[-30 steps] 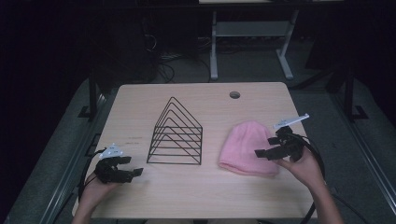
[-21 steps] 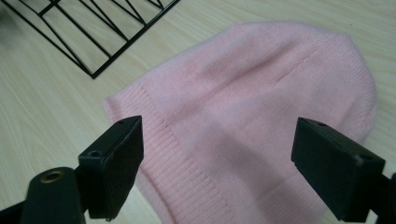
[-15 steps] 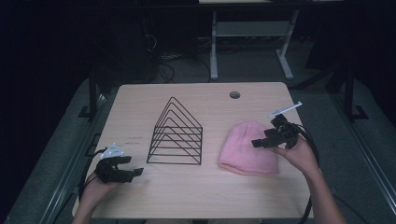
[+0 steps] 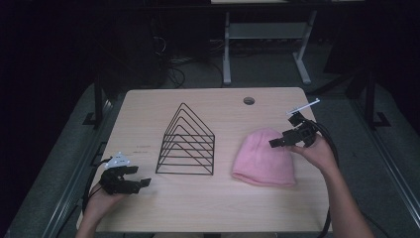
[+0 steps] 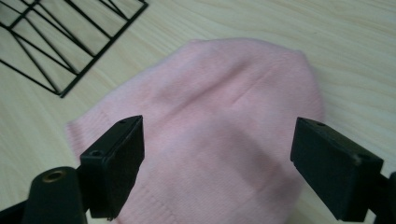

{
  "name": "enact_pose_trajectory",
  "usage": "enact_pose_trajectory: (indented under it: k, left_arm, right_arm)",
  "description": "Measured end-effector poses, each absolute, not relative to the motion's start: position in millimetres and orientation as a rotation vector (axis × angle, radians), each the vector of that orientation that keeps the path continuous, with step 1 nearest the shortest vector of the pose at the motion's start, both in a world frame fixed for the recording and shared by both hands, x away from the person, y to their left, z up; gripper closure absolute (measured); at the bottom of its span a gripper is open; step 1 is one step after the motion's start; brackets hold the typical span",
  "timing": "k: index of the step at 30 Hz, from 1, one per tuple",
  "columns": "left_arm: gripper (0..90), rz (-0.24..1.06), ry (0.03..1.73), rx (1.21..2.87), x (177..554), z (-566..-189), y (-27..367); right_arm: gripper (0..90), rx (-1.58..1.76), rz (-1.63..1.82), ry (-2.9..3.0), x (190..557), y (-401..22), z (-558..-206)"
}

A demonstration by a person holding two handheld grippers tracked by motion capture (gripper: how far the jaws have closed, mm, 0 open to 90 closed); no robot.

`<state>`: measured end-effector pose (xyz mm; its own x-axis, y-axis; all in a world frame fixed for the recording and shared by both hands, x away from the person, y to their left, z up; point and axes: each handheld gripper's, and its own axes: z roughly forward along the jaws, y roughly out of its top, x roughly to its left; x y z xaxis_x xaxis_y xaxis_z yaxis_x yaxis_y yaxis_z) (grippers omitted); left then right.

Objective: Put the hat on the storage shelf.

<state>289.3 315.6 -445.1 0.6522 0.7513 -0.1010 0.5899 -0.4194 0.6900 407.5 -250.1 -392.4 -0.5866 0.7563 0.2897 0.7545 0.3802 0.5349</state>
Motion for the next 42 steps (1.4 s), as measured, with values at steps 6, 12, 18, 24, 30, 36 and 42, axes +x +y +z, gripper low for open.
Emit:
enact_pose_trajectory:
  k: [6, 12, 18, 24, 30, 36, 42]
  left_arm:
    - [24.6, 0.287, 1.05, 2.143, 289.8, -444.7, 318.2]
    - [24.6, 0.284, 1.055, 2.14, 289.9, -444.8, 319.6]
    - [24.6, 0.286, 1.049, 2.14, 290.6, -445.3, 317.5]
    - [24.6, 0.292, 1.046, 2.152, 290.8, -445.2, 319.0]
    - [24.6, 0.295, 1.047, 2.153, 291.5, -445.8, 320.0]
    - [24.5, 0.291, 1.056, 2.146, 291.5, -445.8, 320.2]
    - [24.6, 0.295, 1.047, 2.149, 292.0, -445.5, 320.0]
  right_arm:
    - [19.4, 1.473, 0.979, 2.601, 422.6, -255.8, -394.6]
    - [19.5, 1.502, 0.948, 2.607, 437.1, -255.4, -399.2]
    - [24.1, 1.55, 0.873, 2.602, 450.6, -254.1, -410.0]
    - [28.9, 1.605, 0.811, 2.614, 463.1, -252.0, -423.8]
    - [33.2, 1.622, 0.761, 2.644, 470.2, -248.1, -430.2]
    - [46.0, 1.635, 0.733, 2.657, 473.2, -246.8, -434.2]
    - [56.6, 1.63, 0.722, 2.691, 474.4, -243.5, -439.0]
